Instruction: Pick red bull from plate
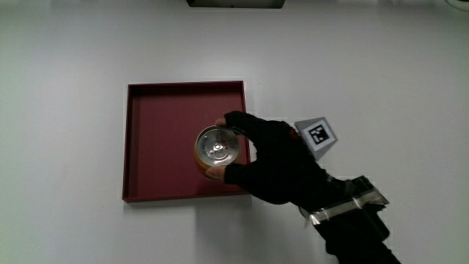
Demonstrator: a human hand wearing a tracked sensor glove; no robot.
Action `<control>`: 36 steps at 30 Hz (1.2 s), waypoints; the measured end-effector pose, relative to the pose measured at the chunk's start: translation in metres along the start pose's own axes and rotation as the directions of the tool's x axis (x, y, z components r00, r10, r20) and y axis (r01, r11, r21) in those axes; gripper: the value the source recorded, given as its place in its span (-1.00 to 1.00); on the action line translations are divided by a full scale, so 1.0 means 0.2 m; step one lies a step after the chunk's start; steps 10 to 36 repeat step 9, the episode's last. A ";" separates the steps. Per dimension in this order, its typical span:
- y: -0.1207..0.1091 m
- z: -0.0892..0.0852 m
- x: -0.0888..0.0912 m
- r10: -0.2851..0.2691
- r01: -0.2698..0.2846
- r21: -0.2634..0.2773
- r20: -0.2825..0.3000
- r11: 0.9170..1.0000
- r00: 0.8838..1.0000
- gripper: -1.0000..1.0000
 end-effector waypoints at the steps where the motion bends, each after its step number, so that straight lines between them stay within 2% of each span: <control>1: -0.02 0.02 -0.02 0.006 -0.006 0.006 -0.001 1.000 1.000 1.00; 2: -0.04 0.04 -0.05 -0.027 0.027 0.001 0.006 1.000 1.000 1.00; 3: -0.05 0.06 -0.06 0.005 -0.005 0.018 0.011 1.000 1.000 1.00; 5: -0.09 0.10 -0.10 -0.013 0.013 0.026 0.014 1.000 1.000 1.00; 6: -0.11 0.13 -0.10 0.004 -0.005 0.031 0.031 1.000 1.000 1.00; 8: -0.14 0.17 -0.12 -0.002 -0.001 0.045 0.074 0.999 0.997 1.00; 9: -0.15 0.19 -0.12 0.035 -0.041 0.059 0.104 0.997 0.994 1.00; 36: -0.15 0.19 -0.12 0.035 -0.041 0.059 0.104 0.997 0.994 1.00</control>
